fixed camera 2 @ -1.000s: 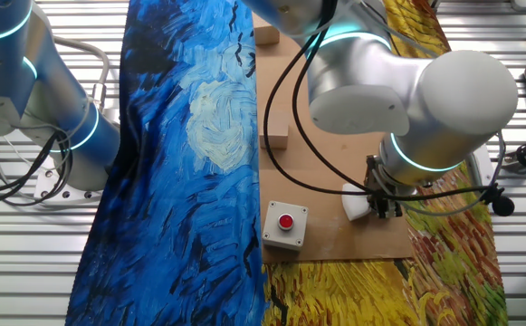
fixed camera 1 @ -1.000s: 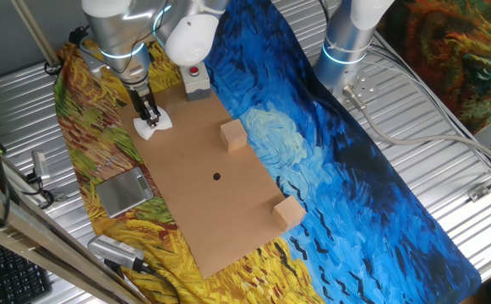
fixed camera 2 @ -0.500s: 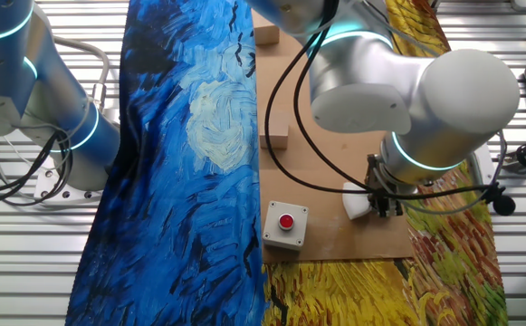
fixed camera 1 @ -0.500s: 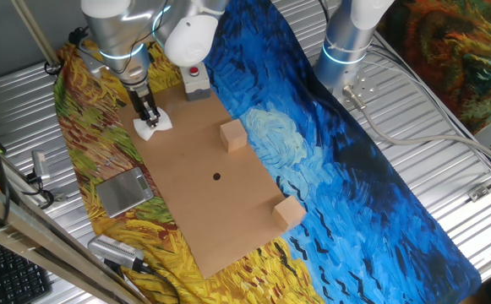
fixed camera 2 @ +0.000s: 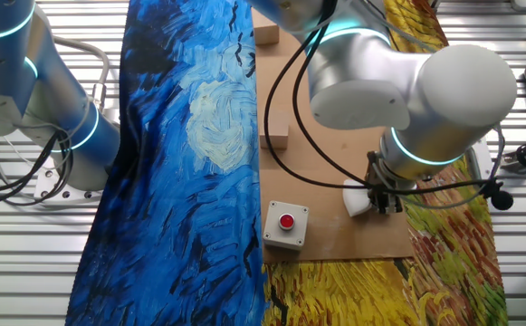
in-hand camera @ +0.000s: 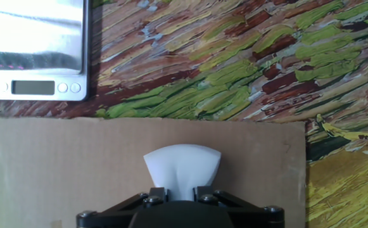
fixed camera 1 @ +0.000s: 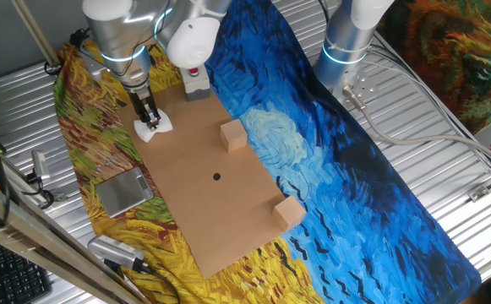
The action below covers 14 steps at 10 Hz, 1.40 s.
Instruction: Clean the tabletop with a sponge
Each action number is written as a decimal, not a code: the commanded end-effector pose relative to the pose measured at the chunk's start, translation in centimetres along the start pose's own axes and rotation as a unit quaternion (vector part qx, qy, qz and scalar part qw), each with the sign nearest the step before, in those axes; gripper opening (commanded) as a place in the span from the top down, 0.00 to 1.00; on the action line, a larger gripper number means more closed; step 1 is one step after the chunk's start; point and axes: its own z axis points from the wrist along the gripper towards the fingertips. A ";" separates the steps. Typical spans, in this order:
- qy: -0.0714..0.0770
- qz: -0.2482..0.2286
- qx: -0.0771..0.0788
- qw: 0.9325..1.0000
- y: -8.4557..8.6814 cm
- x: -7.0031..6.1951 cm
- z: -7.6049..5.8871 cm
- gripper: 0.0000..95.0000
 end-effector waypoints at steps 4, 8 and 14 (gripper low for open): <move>-0.001 0.007 -0.002 1.000 0.6 -0.1 0.0 1.00; 0.001 0.010 0.003 1.000 1.2 -0.2 -0.2 1.00; -0.001 0.020 0.001 1.000 2.1 -0.4 0.0 1.00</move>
